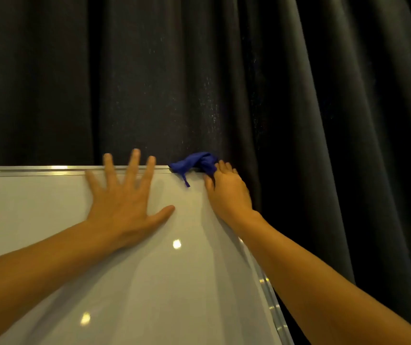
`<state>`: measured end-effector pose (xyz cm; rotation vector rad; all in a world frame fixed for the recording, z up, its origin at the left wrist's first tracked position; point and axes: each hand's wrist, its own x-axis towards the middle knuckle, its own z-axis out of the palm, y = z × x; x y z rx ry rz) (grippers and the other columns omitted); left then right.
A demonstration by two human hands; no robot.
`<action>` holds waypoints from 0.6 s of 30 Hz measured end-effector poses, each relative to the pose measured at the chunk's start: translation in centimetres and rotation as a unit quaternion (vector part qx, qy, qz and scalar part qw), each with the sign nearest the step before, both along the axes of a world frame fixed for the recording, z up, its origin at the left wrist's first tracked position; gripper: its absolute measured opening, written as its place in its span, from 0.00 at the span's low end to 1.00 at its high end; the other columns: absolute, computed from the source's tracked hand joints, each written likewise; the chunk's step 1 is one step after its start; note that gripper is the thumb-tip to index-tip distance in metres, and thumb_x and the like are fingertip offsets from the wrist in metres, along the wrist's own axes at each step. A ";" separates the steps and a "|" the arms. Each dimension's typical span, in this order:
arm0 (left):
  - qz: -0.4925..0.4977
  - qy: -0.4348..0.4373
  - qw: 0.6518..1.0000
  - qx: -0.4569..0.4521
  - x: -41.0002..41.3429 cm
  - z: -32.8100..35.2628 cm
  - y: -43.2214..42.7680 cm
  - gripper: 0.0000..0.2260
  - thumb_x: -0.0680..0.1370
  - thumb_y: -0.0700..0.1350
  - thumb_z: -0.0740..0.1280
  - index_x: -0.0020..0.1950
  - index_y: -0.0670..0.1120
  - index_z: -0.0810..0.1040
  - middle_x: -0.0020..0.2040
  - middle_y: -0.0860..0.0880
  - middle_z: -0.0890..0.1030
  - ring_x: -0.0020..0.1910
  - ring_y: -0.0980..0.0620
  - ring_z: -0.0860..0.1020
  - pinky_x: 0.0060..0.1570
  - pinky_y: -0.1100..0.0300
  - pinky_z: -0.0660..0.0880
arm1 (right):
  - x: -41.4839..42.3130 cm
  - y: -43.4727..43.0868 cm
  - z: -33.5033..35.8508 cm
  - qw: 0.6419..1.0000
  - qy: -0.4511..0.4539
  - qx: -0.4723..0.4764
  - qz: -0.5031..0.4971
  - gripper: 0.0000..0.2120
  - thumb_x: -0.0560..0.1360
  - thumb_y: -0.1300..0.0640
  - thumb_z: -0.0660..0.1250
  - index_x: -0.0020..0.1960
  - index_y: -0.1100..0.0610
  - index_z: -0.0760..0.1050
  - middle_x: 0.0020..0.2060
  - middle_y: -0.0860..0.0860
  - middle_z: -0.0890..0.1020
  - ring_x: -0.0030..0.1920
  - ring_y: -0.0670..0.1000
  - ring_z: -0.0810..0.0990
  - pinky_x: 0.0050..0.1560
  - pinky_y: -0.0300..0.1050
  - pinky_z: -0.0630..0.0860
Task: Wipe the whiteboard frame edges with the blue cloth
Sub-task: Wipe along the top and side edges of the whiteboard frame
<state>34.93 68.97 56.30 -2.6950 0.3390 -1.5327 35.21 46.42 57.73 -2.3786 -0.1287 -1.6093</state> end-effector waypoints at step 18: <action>-0.416 0.067 0.858 -0.294 -0.7 11.2 -6.3 0.06 0.73 0.39 0.73 0.45 0.50 0.85 0.46 0.48 0.85 0.43 0.54 0.81 0.49 0.58 0.79 | -1.5 0.0 8.1 0.916 -0.091 0.287 0.265 0.07 0.76 0.61 0.69 0.43 0.50 0.81 0.39 0.48 0.84 0.42 0.46 0.82 0.41 0.37 0.81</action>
